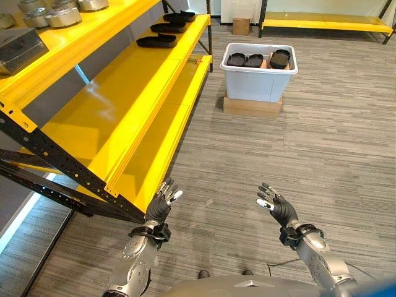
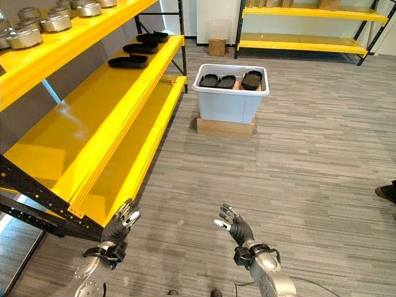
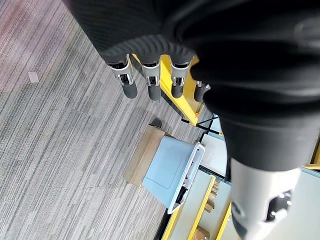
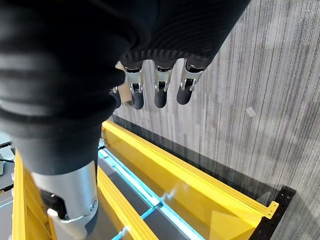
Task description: Move parts from the plastic box to the shelf.
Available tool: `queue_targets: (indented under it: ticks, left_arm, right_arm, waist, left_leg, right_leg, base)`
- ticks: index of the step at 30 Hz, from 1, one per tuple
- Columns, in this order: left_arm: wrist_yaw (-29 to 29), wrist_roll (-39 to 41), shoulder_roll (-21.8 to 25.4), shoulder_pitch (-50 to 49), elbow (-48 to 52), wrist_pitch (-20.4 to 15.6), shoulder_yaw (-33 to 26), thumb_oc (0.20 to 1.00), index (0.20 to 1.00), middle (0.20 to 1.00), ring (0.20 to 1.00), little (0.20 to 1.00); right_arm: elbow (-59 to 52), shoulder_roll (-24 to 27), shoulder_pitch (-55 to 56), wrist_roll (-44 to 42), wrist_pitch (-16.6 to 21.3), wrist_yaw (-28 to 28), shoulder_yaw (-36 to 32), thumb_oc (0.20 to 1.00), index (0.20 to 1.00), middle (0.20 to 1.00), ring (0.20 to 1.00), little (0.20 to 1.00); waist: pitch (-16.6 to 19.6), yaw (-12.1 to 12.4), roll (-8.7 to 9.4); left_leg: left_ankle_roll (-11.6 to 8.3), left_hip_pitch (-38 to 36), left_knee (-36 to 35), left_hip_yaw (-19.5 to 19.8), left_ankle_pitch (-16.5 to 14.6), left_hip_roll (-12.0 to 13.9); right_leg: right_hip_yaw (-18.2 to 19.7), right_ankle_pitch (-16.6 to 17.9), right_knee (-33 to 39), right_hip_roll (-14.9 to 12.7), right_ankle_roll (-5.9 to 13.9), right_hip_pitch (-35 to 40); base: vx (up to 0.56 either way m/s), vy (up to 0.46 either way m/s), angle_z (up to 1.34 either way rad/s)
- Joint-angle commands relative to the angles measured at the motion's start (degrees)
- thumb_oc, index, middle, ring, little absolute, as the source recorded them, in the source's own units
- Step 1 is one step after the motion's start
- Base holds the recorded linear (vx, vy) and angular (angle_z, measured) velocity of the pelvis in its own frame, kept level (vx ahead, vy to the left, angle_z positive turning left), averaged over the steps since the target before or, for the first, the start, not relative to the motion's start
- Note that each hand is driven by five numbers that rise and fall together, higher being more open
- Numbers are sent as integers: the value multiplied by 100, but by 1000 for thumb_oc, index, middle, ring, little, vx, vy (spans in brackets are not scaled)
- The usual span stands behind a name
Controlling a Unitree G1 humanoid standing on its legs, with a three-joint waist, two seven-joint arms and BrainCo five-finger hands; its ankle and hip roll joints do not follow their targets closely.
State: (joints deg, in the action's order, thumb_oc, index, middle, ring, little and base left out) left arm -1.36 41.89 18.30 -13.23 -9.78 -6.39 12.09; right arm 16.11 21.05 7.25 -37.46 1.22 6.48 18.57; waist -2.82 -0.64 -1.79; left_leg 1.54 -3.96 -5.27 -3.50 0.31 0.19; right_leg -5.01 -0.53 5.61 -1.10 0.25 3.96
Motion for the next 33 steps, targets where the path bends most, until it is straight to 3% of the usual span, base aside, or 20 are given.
queue_targets:
  ticks: [1,24,33]
  left_arm:
    - [-75,0,109,173,47,-253,-183,1000,1000,1000,1000,1000]
    - [-80,-72,126,194,-32,-245,-167,1000,1000,1000,1000,1000]
    - [-37,-103,201,287,-6,-238,-156,1000,1000,1000,1000,1000]
  right_arm:
    - [-242,16,-94,-87,199,81,35,1000,1000,1000,1000,1000]
    - [-266,14,-83,-143,183,82,45,1000,1000,1000,1000,1000]
    - [-329,109,-64,-185,164,108,-27,1000,1000,1000,1000,1000]
  waist:
    - [119,-27,255]
    - [102,-49,233]
    - [-20,-95,242]
  left_leg:
    - [-197,-67,41,59,-259,243]
    - [-214,-58,27,52,-242,266]
    - [-277,121,370,198,-306,415]
  right_leg:
    - [-135,-38,-61,-351,458,48]
    - [-130,-55,-61,-329,439,30]
    - [-110,-289,-478,-221,274,-136]
  base:
    - [0,0,0]
    - [0,0,0]
    - [4,-56,5]
